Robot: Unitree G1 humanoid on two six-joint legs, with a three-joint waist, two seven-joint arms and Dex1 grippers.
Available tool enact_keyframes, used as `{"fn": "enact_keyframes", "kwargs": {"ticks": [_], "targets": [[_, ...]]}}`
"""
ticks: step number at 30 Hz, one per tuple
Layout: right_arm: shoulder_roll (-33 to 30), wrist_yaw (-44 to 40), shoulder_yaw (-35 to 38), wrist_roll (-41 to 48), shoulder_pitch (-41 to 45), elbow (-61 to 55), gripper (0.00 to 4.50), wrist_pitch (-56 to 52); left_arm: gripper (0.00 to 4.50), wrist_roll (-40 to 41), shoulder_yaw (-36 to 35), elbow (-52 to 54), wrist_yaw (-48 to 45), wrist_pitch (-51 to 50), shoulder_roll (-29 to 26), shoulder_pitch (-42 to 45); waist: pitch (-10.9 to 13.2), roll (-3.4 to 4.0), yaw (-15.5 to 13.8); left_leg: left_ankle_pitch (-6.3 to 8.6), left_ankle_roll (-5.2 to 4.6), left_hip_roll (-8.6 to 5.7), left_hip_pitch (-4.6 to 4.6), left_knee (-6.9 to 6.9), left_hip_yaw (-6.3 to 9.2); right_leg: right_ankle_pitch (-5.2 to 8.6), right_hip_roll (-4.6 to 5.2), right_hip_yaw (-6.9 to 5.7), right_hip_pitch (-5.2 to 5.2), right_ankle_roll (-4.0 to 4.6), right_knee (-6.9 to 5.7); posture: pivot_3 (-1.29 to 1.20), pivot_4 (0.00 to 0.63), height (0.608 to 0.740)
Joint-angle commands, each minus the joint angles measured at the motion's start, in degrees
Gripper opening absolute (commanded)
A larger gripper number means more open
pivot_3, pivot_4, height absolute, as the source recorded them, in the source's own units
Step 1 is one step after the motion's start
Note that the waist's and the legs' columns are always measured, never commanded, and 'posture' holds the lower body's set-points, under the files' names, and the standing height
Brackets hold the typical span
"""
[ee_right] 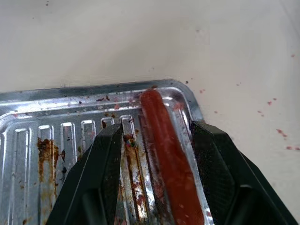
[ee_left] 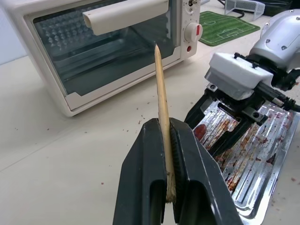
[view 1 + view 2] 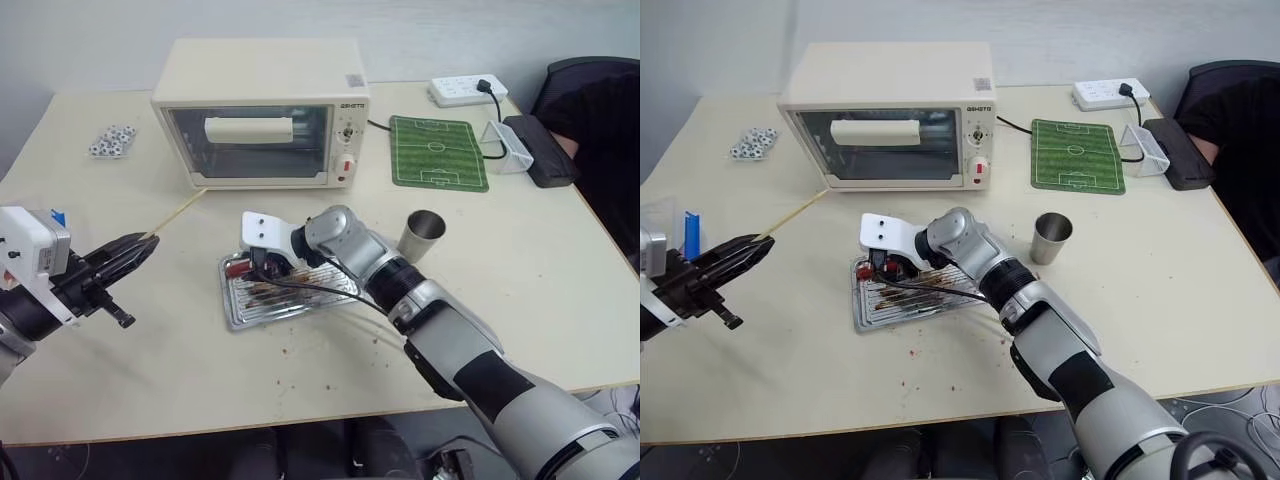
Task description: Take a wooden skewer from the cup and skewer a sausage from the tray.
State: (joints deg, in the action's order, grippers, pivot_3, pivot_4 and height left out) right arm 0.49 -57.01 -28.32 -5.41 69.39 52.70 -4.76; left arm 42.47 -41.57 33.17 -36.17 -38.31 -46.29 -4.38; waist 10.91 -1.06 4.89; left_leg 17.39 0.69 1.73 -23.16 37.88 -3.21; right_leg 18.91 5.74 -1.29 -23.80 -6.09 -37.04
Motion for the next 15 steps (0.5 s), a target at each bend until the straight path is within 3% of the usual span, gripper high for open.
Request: {"fn": "enact_keyframes", "kwargs": {"ticks": [1, 9, 12, 15], "targets": [[0.6, 0.8, 1.8, -1.2, 2.2, 2.2, 2.33, 2.5, 0.00, 0.5, -0.2, 0.8, 0.6, 0.8, -0.4, 0.8, 0.0, 0.00, 0.0, 0.00, 0.00, 0.00, 0.00, 0.00, 0.00, 0.00, 0.00, 0.00, 0.00, 0.00, 0.00, 0.00, 0.150, 0.740], [1.7, 1.8, 3.8, -3.2, 3.2, 7.8, 2.33, 4.6, 0.00, 0.5, 0.2, 0.8, 1.0, 0.9, -0.4, 1.4, 0.0, 0.00, 0.1, -0.02, 0.04, 0.02, 0.03, 0.01, -0.01, 0.00, -0.04, 0.02, 0.00, 0.00, -0.06, 0.00, 0.150, 0.740], [2.1, 1.8, 4.4, -3.7, 3.1, 8.7, 1.74, 4.9, 0.00, 0.4, 0.6, 0.7, 1.1, 0.9, -0.5, 1.8, 0.0, 0.00, 0.1, -0.02, 0.04, 0.02, 0.04, 0.03, -0.01, 0.00, -0.04, 0.02, 0.01, 0.00, -0.08, 0.00, 0.150, 0.740], [2.2, 1.3, 4.9, -4.0, 3.1, 8.8, 0.76, 5.0, 0.00, 0.4, 0.7, 0.5, 1.1, 0.9, -0.6, 2.1, 0.0, 0.00, 0.1, -0.03, 0.05, 0.02, 0.05, 0.05, -0.01, 0.00, -0.05, 0.03, 0.00, 0.01, -0.12, 0.00, 0.150, 0.740]]}}
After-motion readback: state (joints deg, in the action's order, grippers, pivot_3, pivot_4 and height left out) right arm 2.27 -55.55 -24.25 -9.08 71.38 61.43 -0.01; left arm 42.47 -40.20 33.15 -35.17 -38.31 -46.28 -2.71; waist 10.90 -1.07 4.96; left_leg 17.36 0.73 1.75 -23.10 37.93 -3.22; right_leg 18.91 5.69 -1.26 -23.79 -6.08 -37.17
